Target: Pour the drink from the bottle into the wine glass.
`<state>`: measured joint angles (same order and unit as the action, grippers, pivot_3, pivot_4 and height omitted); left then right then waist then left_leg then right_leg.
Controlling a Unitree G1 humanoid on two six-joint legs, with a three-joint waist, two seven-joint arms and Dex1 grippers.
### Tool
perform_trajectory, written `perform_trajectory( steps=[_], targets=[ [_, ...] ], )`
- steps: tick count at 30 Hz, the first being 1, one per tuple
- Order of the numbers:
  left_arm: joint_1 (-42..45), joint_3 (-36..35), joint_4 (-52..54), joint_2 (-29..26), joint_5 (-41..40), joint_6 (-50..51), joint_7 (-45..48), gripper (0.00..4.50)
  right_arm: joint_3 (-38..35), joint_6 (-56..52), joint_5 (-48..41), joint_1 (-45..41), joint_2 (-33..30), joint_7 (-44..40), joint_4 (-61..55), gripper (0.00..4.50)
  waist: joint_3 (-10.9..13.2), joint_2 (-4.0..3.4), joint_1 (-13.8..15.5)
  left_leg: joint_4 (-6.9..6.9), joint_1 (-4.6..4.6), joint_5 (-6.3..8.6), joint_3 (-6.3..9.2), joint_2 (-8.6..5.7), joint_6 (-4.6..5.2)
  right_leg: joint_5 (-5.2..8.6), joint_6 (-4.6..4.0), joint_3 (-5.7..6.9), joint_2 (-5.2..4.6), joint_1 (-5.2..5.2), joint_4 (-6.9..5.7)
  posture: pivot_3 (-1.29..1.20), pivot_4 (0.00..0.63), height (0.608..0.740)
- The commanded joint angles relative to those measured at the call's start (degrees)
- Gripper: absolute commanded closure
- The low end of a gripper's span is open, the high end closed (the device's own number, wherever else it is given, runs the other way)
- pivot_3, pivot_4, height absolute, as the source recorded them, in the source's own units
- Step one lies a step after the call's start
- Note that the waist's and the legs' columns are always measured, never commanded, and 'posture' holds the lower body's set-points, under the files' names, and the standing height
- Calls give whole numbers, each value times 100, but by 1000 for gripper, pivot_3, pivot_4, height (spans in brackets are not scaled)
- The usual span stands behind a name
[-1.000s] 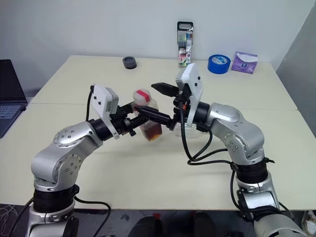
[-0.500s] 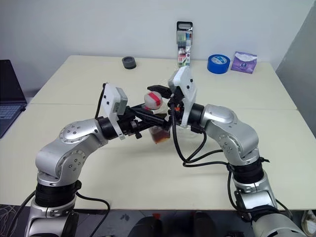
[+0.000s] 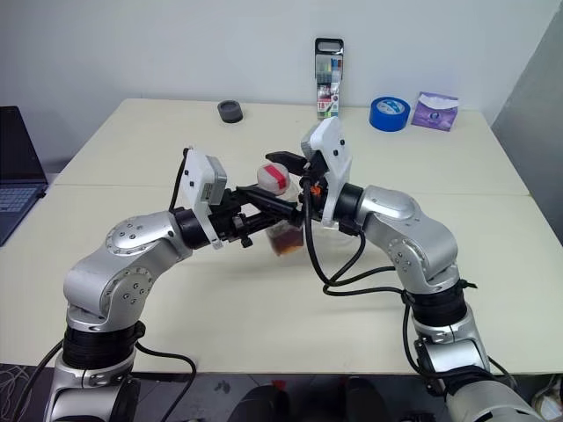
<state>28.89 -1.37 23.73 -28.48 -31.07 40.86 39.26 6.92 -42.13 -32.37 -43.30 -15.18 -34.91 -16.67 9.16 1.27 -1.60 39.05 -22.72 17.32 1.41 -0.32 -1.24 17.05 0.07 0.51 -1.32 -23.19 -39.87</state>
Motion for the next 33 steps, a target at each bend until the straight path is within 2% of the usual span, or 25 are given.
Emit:
perform_trajectory(
  steps=[1, 4, 13, 17, 23, 26, 29, 33],
  targets=[
    [38, -4, 132, 13, -14, -163, -33, 2492, -178, -4, -110, 52, -116, -60, -163, 1633, 0, 0, 0, 0, 0, 0, 0, 0, 0, 0, 0, 0, 0, 0, 0, 0, 150, 740],
    [23, -11, 147, 9, -20, -166, -40, 2492, -191, -17, -142, 91, -179, -76, -198, 2585, 0, 0, -1, 0, 0, 1, 0, 0, 2, 0, 0, -1, 0, 0, 0, 0, 150, 740],
    [1, -17, 147, -18, -55, -209, -8, 2492, -277, -64, -312, 36, -179, -196, -169, 2573, 0, 0, -2, 0, 0, 2, 0, 0, 3, 0, 0, 0, 0, 0, 0, 0, 150, 740],
    [-165, 75, 492, -122, -403, -196, 466, 2492, -240, -69, -674, -415, -352, -1173, 272, 2573, 3, -3, -15, 0, 1, 2, -1, 0, 3, 0, 0, -2, 0, 0, 0, 0, 150, 740],
    [-365, 118, 856, -597, -1002, -229, 1519, 2492, 392, 192, -573, -1100, -786, -3298, 1222, 2573, 9, -11, -14, -2, 2, 6, 1, 1, 10, 1, -1, 2, 2, -1, 2, 0, 150, 740],
    [-225, 93, 638, -725, -923, -372, 1685, 2492, 513, 378, -394, -1090, -894, -3675, 1355, 2573, 9, -11, -9, -1, 1, 6, 1, 0, 11, 1, -1, 3, 1, 2, 7, 0, 150, 740],
    [-59, -77, 375, -723, -889, -410, 1643, 2492, 300, 151, -491, -1013, -1077, -3616, 1316, 2573, 10, -11, -6, 0, -1, 6, 2, 0, 11, 1, -1, 4, 0, 2, 6, 0, 150, 740],
    [-48, -133, 230, -683, -734, -510, 1511, 2492, -177, -349, -753, -839, -1451, -3249, 1023, 1210, 10, -11, 2, 1, -5, 5, 4, 0, 9, 1, -1, 4, -1, 1, 12, 0, 150, 740]
  ],
)
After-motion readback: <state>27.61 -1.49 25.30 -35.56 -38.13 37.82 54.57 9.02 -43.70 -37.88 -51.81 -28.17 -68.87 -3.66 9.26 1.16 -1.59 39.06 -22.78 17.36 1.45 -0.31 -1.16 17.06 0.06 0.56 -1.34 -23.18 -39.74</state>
